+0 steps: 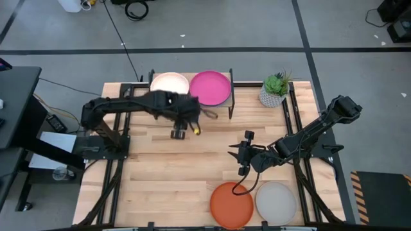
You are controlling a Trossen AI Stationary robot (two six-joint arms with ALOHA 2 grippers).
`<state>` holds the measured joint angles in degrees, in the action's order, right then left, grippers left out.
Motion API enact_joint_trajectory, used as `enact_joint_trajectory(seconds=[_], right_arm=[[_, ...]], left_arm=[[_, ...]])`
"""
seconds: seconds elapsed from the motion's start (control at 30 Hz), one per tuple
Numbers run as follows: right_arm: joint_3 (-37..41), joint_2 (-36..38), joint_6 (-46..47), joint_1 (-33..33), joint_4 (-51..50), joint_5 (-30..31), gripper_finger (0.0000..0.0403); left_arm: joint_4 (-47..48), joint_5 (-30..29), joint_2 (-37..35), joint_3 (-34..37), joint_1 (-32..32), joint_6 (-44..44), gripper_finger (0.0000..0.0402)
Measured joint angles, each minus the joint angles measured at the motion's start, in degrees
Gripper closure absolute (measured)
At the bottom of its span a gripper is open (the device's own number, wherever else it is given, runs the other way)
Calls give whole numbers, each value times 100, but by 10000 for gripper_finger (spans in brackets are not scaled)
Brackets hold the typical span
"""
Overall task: Place and stack plates onto a shelf
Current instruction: Stack the light orange plate on top of the light blue plate on the shelf
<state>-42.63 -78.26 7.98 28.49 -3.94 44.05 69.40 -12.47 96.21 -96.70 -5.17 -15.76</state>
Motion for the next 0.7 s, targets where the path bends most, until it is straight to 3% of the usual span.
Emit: enact_joint_trajectory(seconds=[0.17,0.43,0.7], right_arm=[[0,0,-45,0,30,0,282],[0,0,-76,-2,105,0,282],[0,0,-206,-2,282,-15,282]], left_arm=[[-44,-699,-460,722,-32,13,245],[-499,-1367,-1595,1374,-709,573,260],[-630,-1604,-1857,2093,-1259,1112,260]])
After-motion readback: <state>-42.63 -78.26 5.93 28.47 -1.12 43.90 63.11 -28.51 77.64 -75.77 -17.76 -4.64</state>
